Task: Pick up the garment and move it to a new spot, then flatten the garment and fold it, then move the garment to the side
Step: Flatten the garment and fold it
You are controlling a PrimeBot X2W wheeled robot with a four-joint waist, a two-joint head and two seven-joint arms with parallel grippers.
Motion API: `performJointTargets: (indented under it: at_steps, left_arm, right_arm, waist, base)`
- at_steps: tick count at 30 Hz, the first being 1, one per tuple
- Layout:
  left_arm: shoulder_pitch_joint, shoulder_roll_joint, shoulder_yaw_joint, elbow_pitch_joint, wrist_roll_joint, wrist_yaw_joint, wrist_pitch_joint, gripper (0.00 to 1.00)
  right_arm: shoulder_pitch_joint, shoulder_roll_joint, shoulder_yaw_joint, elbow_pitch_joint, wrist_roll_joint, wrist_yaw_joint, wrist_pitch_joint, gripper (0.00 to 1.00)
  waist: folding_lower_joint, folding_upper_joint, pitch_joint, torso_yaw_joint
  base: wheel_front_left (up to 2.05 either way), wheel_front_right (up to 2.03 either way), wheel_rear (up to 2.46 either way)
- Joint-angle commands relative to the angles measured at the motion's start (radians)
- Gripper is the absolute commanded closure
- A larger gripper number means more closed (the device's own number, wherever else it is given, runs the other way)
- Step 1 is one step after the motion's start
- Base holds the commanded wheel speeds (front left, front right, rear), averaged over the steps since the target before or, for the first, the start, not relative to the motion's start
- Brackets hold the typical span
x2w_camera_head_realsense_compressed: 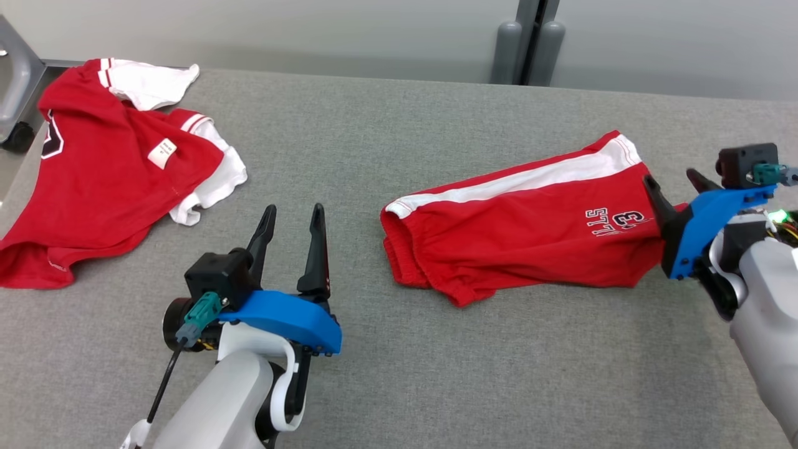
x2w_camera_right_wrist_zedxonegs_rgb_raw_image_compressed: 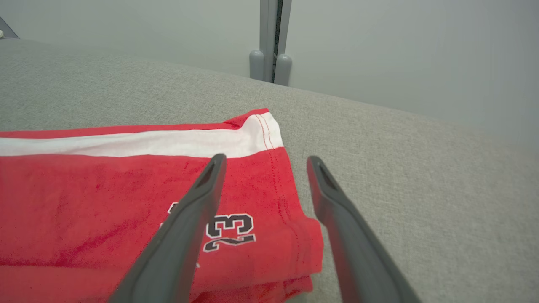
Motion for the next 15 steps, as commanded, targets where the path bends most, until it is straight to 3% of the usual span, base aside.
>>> performJointTargets:
  at_steps: [1, 7, 15]
  left_arm:
    - [0.008, 0.001, 0.015, 0.011, -0.004, 0.008, -0.014, 0.00]
    - [0.019, -0.006, 0.027, 0.020, -0.006, 0.013, -0.032, 0.00]
    - [0.013, -0.004, 0.041, 0.005, 0.000, 0.024, -0.043, 0.00]
  right_arm:
    - [0.015, -0.019, -0.002, 0.008, 0.013, 0.000, 0.008, 0.00]
    - [0.007, -0.052, -0.015, 0.039, 0.026, 0.000, 0.038, 0.00]
    - [-0.031, -0.095, 0.011, 0.099, 0.010, 0.000, 0.155, 0.00]
  waist:
    - [0.0001, 0.0002, 0.005, 0.009]
    - [0.0001, 0.0002, 0.028, 0.035]
    - [0.0001, 0.0002, 0.086, 0.076]
  base:
    - [0.00, 0.00, 0.00]
    - [0.00, 0.00, 0.00]
    - [0.00, 0.00, 0.00]
